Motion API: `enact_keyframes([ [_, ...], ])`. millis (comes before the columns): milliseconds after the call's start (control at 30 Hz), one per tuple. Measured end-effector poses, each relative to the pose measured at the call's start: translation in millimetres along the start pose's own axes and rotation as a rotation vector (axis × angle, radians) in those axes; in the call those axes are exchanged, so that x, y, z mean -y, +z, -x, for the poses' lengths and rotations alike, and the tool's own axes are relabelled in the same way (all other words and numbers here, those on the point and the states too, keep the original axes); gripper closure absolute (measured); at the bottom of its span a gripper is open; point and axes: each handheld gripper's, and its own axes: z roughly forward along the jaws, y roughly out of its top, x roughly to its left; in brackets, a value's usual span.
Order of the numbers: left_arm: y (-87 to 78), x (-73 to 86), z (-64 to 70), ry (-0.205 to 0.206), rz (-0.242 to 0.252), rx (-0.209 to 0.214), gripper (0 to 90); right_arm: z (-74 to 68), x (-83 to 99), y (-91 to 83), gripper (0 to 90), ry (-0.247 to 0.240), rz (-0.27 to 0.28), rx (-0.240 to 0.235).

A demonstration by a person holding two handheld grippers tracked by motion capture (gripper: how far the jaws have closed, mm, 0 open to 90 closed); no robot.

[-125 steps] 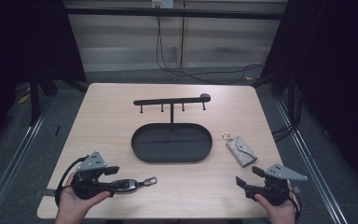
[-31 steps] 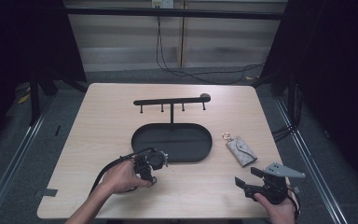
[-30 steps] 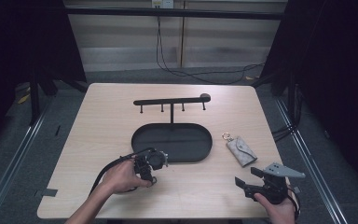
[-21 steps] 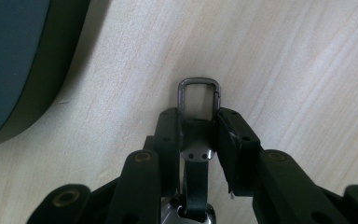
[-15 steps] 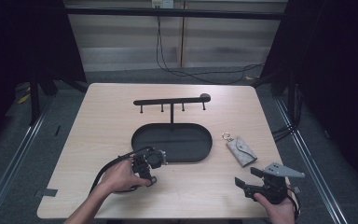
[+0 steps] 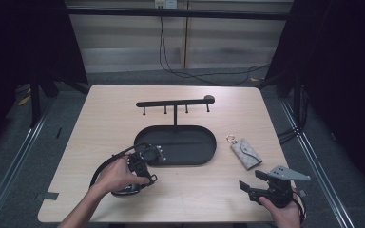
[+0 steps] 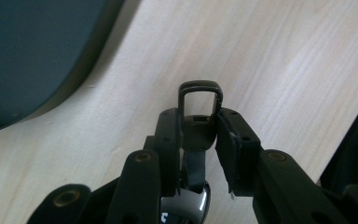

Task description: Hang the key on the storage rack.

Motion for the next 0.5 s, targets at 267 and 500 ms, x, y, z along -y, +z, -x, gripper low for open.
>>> enact_keyframes([
  [267,-17.5,5.3,-3.6,-0.033,0.023,0.011,70.2,-0.1,0.0,-0.3,22.4,0.003,0.001,0.0],
  [500,-28.4,6.6,-6.4,-0.062,0.033,-0.01,70.3,-0.2,-0.1,0.2,22.4,-0.001,0.0,-0.001],
])
